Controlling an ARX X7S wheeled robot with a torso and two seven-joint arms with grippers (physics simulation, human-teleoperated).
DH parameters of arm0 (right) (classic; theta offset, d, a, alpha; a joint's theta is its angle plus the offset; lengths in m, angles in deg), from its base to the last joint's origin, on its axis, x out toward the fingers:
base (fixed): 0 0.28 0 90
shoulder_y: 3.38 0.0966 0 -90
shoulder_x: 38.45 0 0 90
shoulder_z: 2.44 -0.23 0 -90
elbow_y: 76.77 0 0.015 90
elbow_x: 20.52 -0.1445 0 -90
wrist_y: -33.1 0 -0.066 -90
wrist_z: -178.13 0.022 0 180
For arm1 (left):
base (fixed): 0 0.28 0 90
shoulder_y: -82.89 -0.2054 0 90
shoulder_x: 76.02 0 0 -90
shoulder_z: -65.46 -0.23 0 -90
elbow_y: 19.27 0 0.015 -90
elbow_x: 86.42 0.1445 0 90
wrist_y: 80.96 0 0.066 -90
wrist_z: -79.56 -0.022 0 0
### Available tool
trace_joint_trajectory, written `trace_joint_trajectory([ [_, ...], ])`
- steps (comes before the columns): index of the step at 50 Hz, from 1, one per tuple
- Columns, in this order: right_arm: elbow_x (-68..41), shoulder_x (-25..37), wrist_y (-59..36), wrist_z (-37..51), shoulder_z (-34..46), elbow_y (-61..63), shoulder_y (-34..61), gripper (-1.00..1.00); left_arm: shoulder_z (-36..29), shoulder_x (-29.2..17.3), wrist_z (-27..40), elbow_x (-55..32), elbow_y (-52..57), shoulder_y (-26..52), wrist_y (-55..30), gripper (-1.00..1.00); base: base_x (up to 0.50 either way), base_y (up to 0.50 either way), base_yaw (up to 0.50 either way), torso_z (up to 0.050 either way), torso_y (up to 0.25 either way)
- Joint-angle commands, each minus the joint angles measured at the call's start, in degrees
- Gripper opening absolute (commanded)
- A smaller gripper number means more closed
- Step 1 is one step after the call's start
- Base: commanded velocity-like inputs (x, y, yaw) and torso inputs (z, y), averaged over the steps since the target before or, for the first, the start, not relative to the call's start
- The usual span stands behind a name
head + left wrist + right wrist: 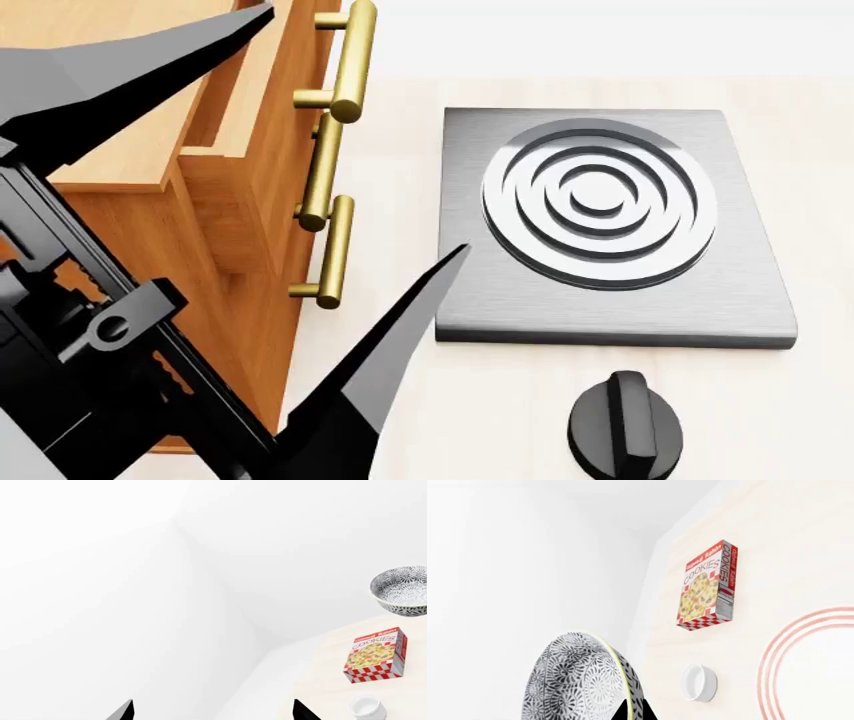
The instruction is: Pick the akita bowl on the wooden cabinet and place it on the plate.
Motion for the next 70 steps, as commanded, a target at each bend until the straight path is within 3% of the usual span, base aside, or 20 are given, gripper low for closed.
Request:
trace_joint_trajectory([
  [1,1.5,0.88,-1.01,-0.24,-0.09,-2.18,3.63,-1.0,1.3,1.12,-2.03,0.42,-0.24,-0.43,0.04,1.0,0.0,0.0,0.0,0.0,0.0],
  [19,1.02,4.76,-1.68,-0.61,8.1,-6.61,11.56,-1.0,1.22,1.43,-2.31,0.94,-0.59,-1.11,0.13,1.0,0.0,0.0,0.0,0.0,0.0],
  [36,-1.67,1.11,-3.48,-4.54,18.28,-12.42,18.99,-1.0,0.99,1.97,-2.5,1.65,-0.86,-1.72,-0.01,1.0,0.0,0.0,0.0,0.001,0.001],
  [70,-4.52,-5.64,-5.98,-10.55,19.86,-20.15,18.53,-1.0,1.16,1.93,-3.13,2.22,-1.37,-2.5,0.12,1.0,0.0,0.0,0.0,0.0,0.0],
])
